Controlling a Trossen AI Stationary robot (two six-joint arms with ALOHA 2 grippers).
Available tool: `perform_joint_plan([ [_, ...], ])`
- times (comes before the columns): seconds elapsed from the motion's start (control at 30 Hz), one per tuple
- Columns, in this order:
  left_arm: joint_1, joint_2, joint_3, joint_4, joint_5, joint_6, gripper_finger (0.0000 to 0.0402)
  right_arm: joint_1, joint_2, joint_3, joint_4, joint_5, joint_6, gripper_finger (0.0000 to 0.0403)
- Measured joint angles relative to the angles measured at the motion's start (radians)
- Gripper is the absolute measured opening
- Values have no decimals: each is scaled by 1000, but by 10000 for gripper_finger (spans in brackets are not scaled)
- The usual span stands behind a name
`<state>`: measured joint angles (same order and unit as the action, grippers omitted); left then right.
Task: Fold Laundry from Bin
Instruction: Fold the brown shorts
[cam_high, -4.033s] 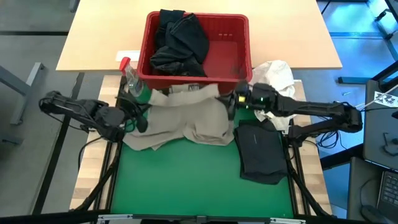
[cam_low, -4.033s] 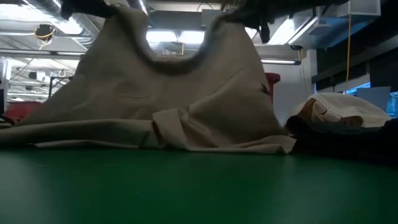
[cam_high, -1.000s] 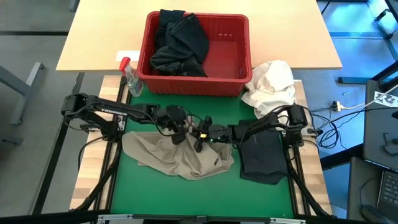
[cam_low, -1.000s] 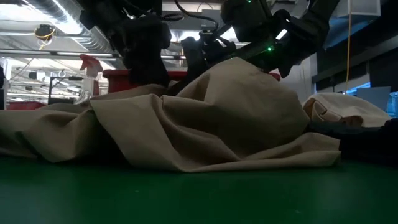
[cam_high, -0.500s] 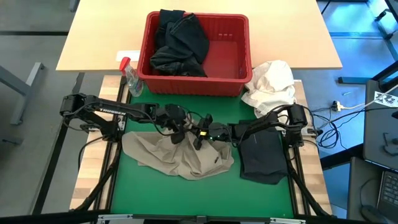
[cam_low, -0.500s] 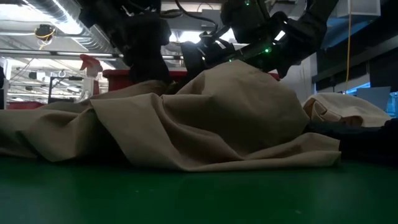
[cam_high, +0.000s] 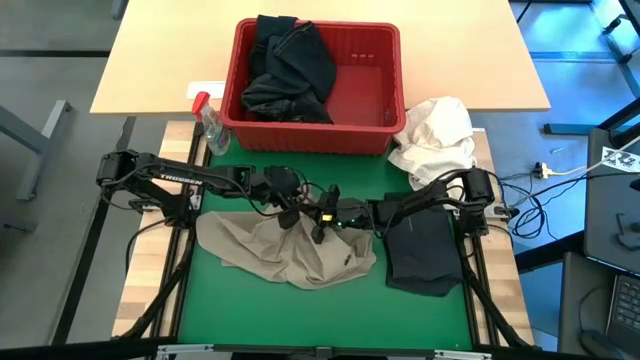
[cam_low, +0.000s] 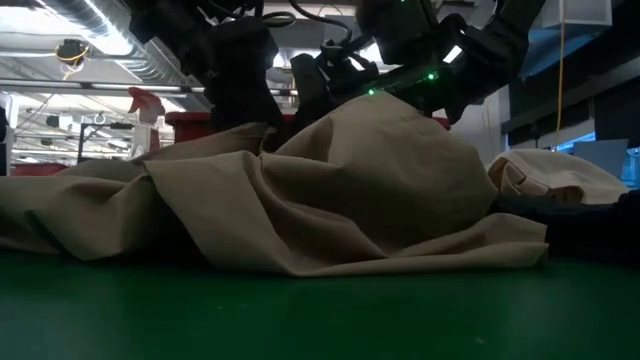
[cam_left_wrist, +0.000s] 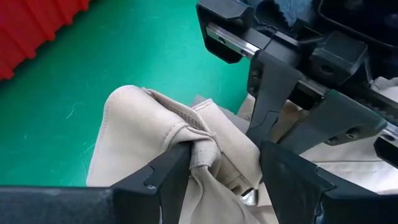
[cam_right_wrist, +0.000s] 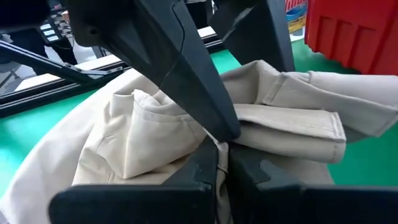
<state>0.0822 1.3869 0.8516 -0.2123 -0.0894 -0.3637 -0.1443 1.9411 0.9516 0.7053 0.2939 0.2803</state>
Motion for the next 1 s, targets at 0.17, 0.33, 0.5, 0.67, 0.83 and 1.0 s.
perform_joint_plan([
  [0.17, 0, 8, 0, 1, -8, 0, 187, -1, 0, 0, 8, 2, -1, 21],
  [0.33, 1, 45, 2, 24, -5, 6, 187, 0, 1, -5, 18, 2, -29, 21],
  [0.5, 1, 52, 2, 41, -5, 20, 162, 0, 1, -5, 9, 4, -31, 21],
  [0.67, 6, 58, 2, 41, 6, 31, 93, -1, 1, -5, 15, 9, -34, 21],
  [0.83, 6, 60, 2, 41, -10, 62, 19, -1, 2, -5, 15, 9, -43, 21],
  [1.0, 6, 59, 2, 41, -21, 86, 15, -1, -1, -3, 4, 17, -50, 21],
])
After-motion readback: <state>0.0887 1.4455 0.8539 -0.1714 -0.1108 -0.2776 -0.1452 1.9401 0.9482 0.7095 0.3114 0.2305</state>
